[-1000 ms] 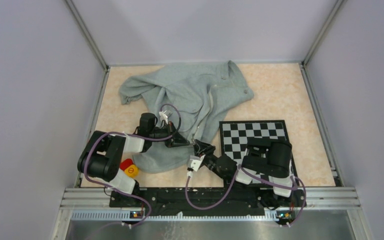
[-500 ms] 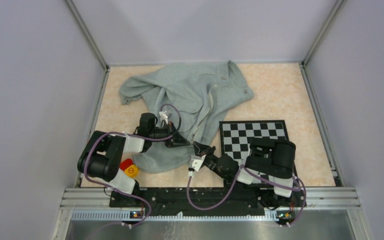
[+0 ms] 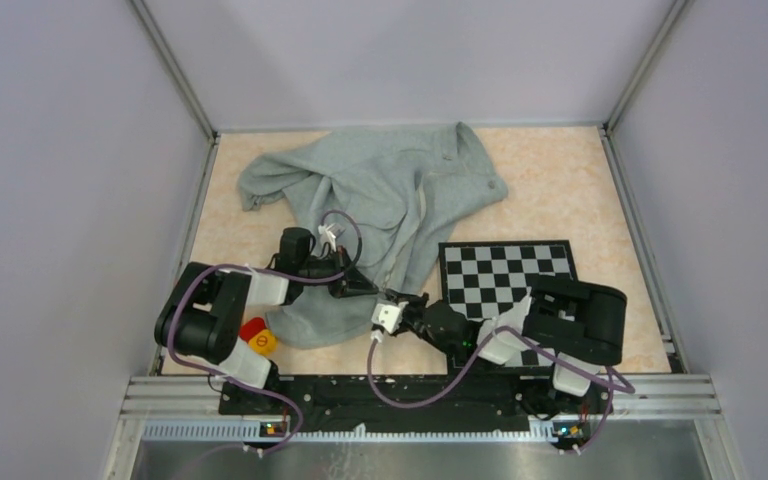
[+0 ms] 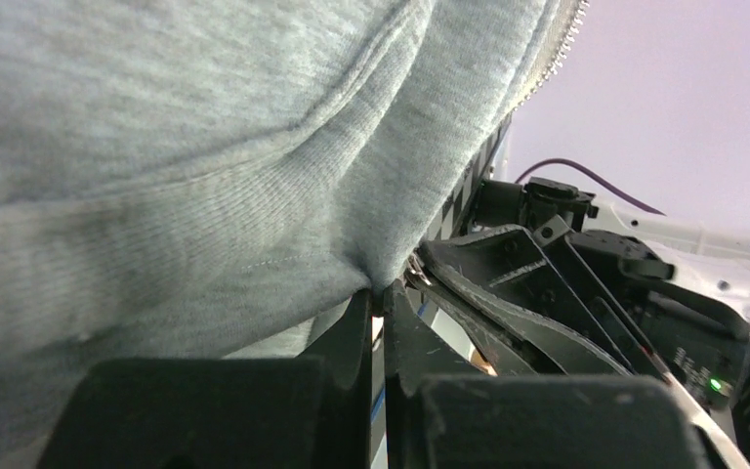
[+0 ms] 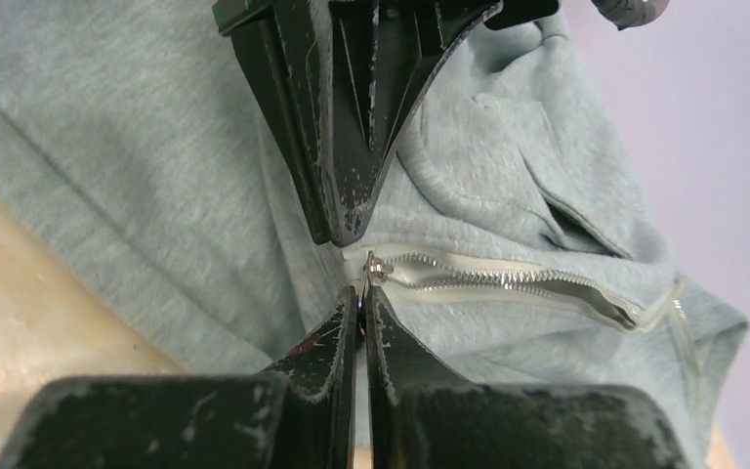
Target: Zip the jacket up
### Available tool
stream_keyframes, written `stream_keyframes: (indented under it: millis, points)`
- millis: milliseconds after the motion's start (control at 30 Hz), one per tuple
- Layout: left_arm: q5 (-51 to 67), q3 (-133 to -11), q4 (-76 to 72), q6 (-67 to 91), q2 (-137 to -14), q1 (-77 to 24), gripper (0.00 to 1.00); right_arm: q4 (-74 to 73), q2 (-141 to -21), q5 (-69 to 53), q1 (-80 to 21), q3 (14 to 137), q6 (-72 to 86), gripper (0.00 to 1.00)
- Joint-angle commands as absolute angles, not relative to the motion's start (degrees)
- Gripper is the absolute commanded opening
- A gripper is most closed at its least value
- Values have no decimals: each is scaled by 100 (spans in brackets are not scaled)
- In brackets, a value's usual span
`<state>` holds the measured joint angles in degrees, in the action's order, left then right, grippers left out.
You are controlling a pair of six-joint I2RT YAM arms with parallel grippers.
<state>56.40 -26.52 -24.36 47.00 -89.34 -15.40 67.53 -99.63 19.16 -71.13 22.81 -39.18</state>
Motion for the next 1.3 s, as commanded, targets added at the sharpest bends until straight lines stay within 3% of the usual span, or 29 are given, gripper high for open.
stream_keyframes:
  millis: [0, 533, 800, 1267]
  points:
    - [5655, -2738, -2200, 4410, -8728, -1555, 0, 4827, -9502, 1687, -7046, 2906, -2874, 0]
    - [5486, -2799, -1883, 4195, -8696, -1556, 0, 2104, -9196, 462, -6353, 4199, -408, 0]
    - [5397, -2829, -1720, 4097, -8693, -1553, 0, 827, -9208, -515, -6057, 4882, 35, 0]
    - [5434, -2830, -1724, 4104, -8679, -1556, 0, 660, -9412, -630, -5894, 5098, 203, 14]
